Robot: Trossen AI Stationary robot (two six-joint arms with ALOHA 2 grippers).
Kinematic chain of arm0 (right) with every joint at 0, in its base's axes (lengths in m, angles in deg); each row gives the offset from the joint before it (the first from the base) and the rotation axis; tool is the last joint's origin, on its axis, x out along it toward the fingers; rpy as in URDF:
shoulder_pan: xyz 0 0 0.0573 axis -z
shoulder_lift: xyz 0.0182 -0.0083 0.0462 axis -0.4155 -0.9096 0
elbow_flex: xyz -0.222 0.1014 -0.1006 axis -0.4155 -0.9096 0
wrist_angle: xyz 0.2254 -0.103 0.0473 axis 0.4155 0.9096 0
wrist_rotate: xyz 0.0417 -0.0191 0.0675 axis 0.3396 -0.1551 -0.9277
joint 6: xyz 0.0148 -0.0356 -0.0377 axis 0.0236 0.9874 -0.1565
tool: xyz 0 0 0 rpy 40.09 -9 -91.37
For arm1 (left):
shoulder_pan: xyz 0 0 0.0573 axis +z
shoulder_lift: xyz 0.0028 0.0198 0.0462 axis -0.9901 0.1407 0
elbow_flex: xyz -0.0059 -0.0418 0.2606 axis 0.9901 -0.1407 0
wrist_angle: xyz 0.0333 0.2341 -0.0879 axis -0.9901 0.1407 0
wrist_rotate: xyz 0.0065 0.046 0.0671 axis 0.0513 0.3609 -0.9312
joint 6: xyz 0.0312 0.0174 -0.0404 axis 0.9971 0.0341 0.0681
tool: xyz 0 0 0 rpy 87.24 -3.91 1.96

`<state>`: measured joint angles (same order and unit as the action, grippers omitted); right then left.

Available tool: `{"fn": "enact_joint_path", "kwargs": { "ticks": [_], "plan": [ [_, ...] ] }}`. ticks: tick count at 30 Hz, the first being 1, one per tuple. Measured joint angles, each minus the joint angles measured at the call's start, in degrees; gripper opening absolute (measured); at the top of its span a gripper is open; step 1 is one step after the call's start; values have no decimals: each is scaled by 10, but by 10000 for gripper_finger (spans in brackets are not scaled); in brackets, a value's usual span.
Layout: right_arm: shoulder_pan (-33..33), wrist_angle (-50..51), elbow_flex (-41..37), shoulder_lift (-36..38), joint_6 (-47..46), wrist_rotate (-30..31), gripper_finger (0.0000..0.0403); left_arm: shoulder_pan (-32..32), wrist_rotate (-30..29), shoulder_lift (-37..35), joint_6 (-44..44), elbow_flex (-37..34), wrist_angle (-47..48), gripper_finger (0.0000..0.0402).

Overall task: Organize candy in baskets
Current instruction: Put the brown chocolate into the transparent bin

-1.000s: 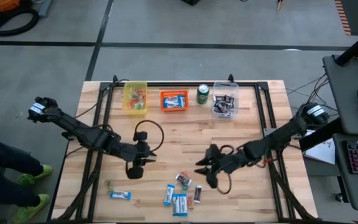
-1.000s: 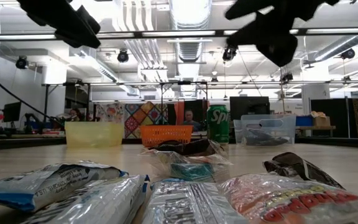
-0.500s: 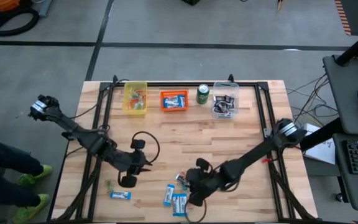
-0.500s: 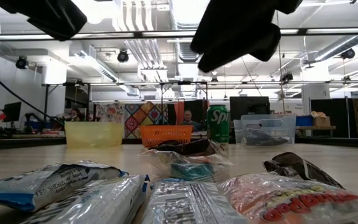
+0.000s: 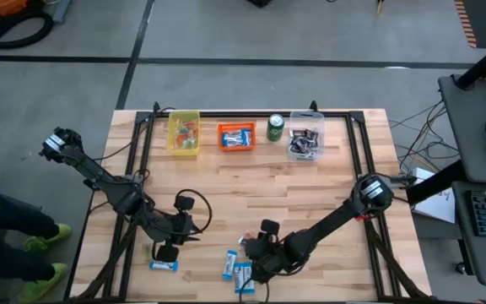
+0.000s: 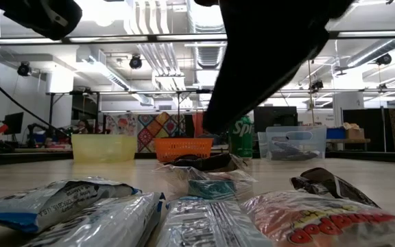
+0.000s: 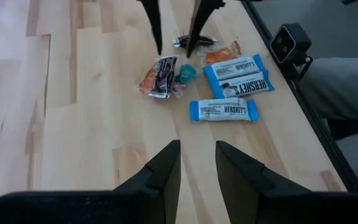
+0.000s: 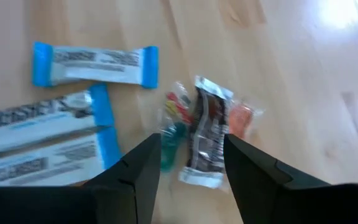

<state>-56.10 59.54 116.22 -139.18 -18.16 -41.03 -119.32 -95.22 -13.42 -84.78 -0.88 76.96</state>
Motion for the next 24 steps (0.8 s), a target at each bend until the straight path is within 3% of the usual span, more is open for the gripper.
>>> {"fn": "enact_joint_path", "kwargs": {
  "ticks": [12,24],
  "plan": [
    [10,15,-1,-5,-18,5,185,0,-2,0,-6,-13,-7,84],
    [12,1,-2,-35,-24,-1,172,0,-2,0,-6,-13,-12,84]
  ]
}}
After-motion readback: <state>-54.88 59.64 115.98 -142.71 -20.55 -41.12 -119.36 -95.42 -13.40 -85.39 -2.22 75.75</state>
